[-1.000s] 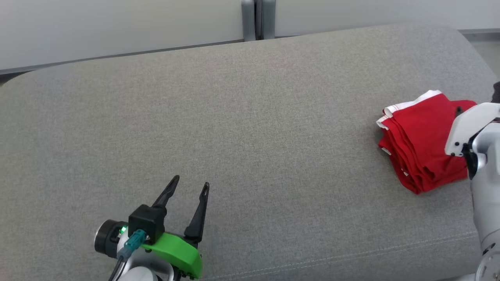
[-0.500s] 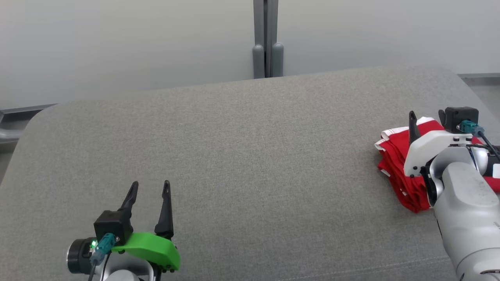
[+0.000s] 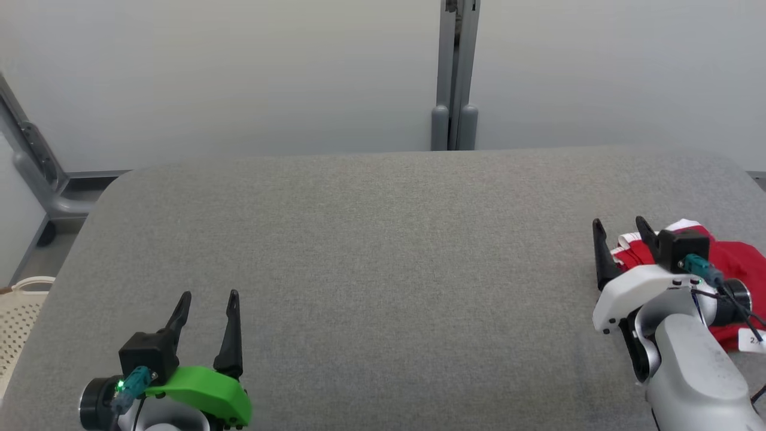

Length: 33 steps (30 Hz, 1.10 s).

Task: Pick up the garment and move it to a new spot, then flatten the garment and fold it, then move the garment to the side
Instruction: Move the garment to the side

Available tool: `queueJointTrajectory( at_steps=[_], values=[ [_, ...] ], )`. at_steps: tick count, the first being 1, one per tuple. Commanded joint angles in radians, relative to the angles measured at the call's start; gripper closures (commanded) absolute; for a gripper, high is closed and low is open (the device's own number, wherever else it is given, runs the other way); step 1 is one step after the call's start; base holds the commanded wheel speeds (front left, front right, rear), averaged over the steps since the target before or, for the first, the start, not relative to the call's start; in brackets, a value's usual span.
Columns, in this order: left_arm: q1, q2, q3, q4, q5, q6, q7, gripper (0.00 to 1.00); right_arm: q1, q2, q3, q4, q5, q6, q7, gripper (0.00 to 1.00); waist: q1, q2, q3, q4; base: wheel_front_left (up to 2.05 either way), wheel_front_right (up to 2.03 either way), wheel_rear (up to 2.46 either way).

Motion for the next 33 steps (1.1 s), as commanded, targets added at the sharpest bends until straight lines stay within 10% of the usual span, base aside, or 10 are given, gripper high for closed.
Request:
queueJointTrajectory(
  at_steps=[1,12,33],
  values=[
    [0.023,0.010,0.008,-0.005,0.001,-0.019,-0.010,0.00,0.042,0.005,0.006,-0.035,0.015,-0.001,0.003,0.00,0.0000,0.0000,-0.019,0.022,0.00,0.00,0.00],
    [0.134,-0.057,0.153,-0.044,-0.060,-0.137,-0.016,0.00,0.301,0.080,-0.006,-0.321,0.108,-0.001,0.073,0.00,0.0000,0.0000,-0.041,0.070,0.00,0.00,0.00],
    [0.223,-0.029,0.149,-0.015,0.108,-0.142,-0.016,0.00,0.507,0.090,0.059,-0.460,0.130,0.000,0.123,0.00,0.0000,0.0000,-0.053,0.063,0.00,0.00,0.00]
  ],
)
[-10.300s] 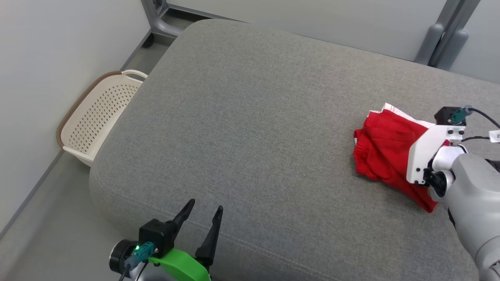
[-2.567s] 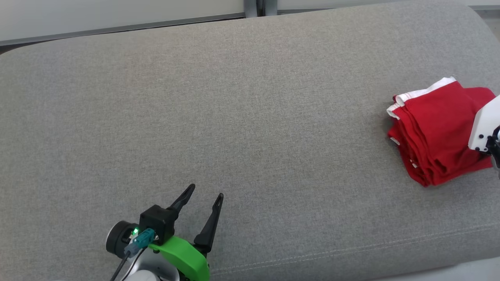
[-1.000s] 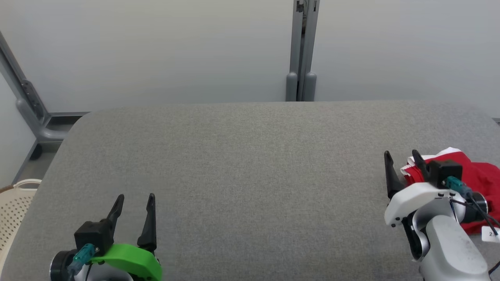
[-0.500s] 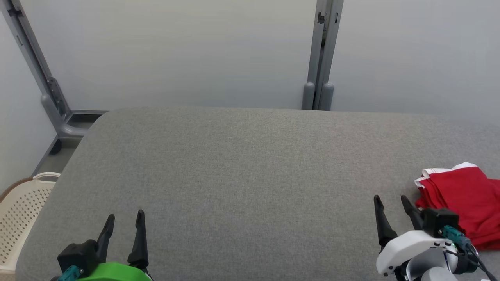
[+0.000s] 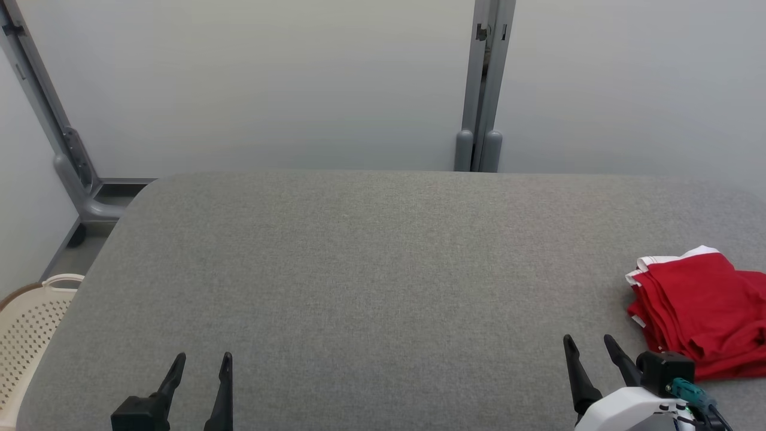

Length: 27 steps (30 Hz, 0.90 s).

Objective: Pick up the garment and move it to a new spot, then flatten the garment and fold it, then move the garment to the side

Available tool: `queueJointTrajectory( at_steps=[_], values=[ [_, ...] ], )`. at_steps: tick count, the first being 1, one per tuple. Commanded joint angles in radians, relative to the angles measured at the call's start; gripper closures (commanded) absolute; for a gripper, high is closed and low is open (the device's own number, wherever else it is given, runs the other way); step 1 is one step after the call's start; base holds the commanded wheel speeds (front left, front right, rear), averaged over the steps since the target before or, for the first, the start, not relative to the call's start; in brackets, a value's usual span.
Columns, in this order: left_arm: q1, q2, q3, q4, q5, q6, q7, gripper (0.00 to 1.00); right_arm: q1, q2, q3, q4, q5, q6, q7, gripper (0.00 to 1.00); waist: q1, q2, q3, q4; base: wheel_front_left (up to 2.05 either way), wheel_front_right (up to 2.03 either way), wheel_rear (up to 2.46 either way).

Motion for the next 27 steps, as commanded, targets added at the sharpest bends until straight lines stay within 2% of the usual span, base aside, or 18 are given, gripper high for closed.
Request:
queueJointTrajectory(
  at_steps=[1,27],
  values=[
    [0.010,0.010,-0.003,0.004,0.013,-0.002,-0.003,0.00,0.012,-0.003,0.002,-0.006,0.003,0.000,0.000,0.00,0.0000,0.0000,-0.001,-0.005,0.00,0.00,0.00],
    [-0.020,-0.008,0.006,0.053,-0.033,-0.008,0.009,0.00,0.034,-0.003,-0.003,-0.016,0.034,0.000,0.013,0.00,0.0000,0.0000,0.030,-0.025,0.00,0.00,0.00]
  ],
)
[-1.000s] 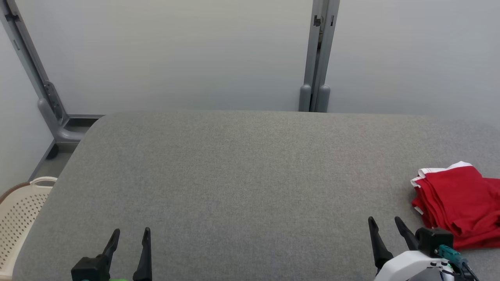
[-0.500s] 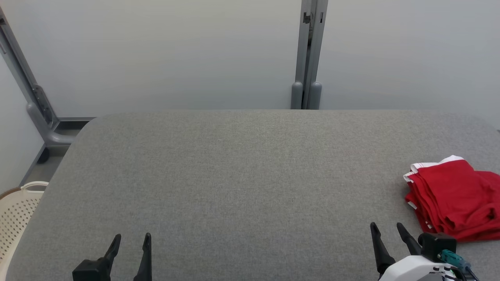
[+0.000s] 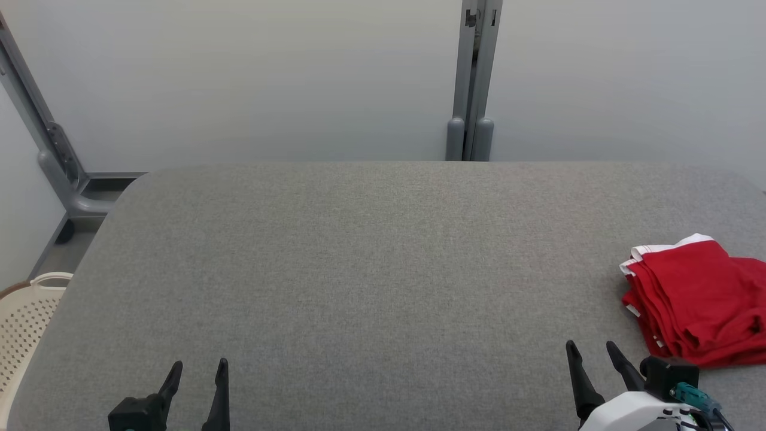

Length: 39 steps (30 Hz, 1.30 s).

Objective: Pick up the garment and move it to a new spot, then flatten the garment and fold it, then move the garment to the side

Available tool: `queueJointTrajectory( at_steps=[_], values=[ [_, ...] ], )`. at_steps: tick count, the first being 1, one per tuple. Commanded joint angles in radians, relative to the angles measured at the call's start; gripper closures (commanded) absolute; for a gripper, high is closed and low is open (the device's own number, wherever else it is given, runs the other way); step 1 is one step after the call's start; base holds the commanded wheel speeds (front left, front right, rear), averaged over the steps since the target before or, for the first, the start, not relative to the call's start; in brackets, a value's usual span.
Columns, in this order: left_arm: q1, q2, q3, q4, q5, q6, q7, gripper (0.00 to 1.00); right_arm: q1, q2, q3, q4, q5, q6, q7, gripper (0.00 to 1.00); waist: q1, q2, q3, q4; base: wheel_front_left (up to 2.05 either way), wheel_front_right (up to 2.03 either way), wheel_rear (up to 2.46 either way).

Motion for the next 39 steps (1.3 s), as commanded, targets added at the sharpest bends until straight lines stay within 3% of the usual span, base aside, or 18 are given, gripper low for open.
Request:
queueJointTrajectory(
  at_steps=[1,9,10,13,39],
  values=[
    [-0.014,0.000,0.004,-0.001,-0.003,-0.004,-0.005,0.00,0.012,-0.003,0.002,0.001,0.013,0.000,-0.005,0.00,0.0000,0.0000,0.006,-0.001,0.00,0.00,0.00],
    [-0.021,-0.002,0.003,-0.003,0.003,0.001,-0.008,0.00,0.008,-0.003,0.001,0.001,0.011,0.000,-0.010,0.00,0.0000,0.0000,0.019,-0.001,0.00,0.00,0.00],
    [-0.006,-0.005,0.000,0.002,-0.001,0.000,0.000,1.00,0.000,0.000,0.000,0.004,0.007,0.000,-0.003,1.00,0.0000,0.0000,0.019,-0.002,0.00,0.00,0.00],
    [0.015,-0.021,-0.009,0.023,-0.003,0.000,0.002,1.00,0.010,0.006,-0.001,0.029,0.010,0.000,-0.001,1.00,0.0000,0.0000,0.020,-0.002,0.00,0.00,0.00],
    [-0.045,-0.118,0.047,0.004,-0.342,-0.094,0.048,1.00,0.025,0.003,-0.156,-0.067,0.465,0.000,0.143,1.00,0.0000,0.0000,0.049,-0.022,0.00,0.00,0.00]
  ],
)
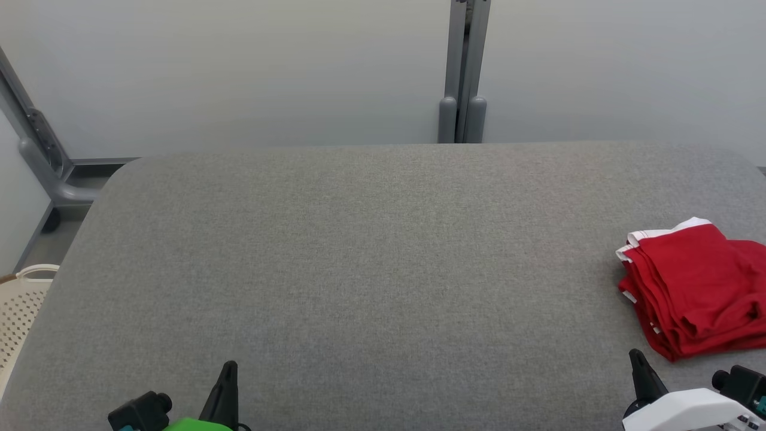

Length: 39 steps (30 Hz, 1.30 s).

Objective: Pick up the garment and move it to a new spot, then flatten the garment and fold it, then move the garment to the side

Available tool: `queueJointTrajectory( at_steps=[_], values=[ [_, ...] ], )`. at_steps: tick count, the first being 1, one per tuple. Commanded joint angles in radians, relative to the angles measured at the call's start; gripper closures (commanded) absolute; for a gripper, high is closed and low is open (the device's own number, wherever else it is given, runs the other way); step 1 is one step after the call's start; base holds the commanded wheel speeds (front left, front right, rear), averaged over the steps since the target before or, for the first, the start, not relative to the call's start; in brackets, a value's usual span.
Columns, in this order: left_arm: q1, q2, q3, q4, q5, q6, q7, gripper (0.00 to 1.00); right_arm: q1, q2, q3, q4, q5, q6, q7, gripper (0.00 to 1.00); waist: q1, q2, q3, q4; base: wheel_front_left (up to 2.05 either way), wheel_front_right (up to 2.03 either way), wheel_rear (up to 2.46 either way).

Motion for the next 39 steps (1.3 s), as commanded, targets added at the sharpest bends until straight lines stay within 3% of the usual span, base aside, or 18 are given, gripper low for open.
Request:
queueJointTrajectory(
  at_steps=[1,39],
  values=[
    [-0.039,-0.005,0.014,-0.015,-0.033,-0.012,0.005,1.00,-0.002,-0.005,-0.017,-0.026,0.045,0.000,0.012,1.00,0.0000,0.0000,0.002,-0.002,0.00,0.00,0.00],
    [-0.095,-0.103,0.068,-0.040,-0.374,-0.107,0.050,1.00,0.015,-0.009,-0.170,-0.122,0.501,0.000,0.155,1.00,0.0000,0.0000,0.045,-0.030,0.00,0.00,0.00]
  ],
)
